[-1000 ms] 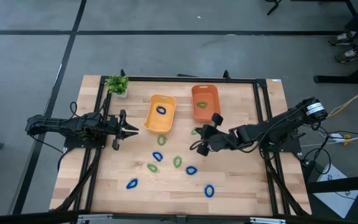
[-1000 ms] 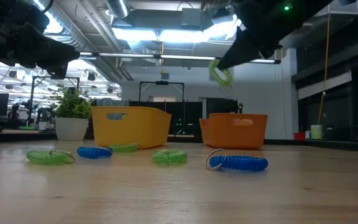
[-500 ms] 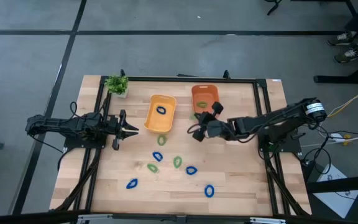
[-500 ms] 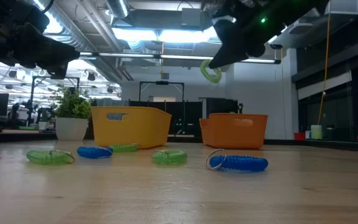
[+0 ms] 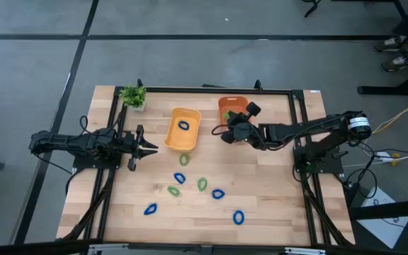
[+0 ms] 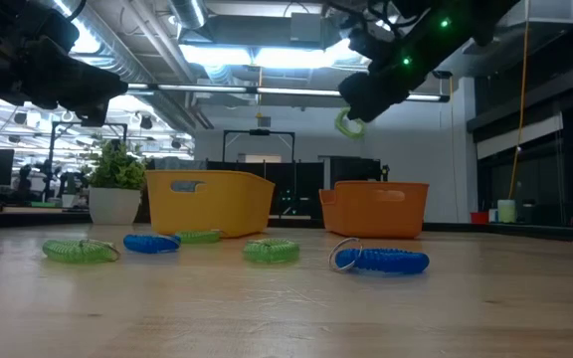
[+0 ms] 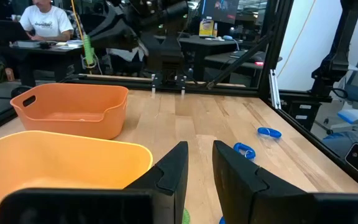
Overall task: Sort items
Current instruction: Put the green keychain into the orange bin
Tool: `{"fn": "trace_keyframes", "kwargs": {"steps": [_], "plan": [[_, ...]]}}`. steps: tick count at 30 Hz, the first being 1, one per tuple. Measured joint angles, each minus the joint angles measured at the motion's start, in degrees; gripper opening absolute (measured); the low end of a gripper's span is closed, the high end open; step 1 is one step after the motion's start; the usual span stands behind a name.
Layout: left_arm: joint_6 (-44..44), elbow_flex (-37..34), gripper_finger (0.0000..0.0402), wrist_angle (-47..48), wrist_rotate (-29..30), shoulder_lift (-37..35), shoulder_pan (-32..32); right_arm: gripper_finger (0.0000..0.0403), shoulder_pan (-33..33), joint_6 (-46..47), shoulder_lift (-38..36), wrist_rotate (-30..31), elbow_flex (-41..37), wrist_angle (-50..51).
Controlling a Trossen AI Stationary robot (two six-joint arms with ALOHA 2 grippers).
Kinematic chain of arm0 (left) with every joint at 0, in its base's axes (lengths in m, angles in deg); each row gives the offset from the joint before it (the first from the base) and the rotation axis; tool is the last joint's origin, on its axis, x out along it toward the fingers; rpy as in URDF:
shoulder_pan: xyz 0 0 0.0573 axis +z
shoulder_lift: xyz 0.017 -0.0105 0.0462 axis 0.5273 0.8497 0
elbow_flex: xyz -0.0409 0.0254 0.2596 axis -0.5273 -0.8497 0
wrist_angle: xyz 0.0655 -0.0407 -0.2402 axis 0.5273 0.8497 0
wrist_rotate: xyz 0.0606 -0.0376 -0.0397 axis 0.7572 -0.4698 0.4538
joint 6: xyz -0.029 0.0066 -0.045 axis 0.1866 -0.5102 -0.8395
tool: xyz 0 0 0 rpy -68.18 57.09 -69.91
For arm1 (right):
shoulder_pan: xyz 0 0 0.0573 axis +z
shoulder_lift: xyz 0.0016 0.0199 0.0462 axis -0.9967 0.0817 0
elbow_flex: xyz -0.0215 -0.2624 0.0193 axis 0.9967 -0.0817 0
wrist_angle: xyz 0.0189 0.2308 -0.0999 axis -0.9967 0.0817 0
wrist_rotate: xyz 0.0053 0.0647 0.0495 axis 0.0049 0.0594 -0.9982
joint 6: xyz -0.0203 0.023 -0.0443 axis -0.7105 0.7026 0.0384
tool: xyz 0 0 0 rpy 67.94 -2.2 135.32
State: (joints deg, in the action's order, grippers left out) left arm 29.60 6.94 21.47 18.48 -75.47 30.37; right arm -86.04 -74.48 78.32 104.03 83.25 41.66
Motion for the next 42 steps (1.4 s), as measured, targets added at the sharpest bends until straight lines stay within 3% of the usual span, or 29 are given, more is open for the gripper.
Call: {"fn": "trace_keyframes", "kwargs": {"steps": [6,30,42], "plan": [[0.00,0.00,0.0070,0.00,0.00,0.00,0.00,0.0015,-2.01,-5.69,0.00,4.82,0.00,0.01],[-0.01,0.00,0.0070,0.00,0.00,0.00,0.00,0.0015,-4.16,0.53,0.00,7.62,0.00,12.65],[0.00,0.00,0.0070,0.00,0.00,0.00,0.00,0.0015,-8.11,-0.87,0.00,2.95,0.00,14.61]]}}
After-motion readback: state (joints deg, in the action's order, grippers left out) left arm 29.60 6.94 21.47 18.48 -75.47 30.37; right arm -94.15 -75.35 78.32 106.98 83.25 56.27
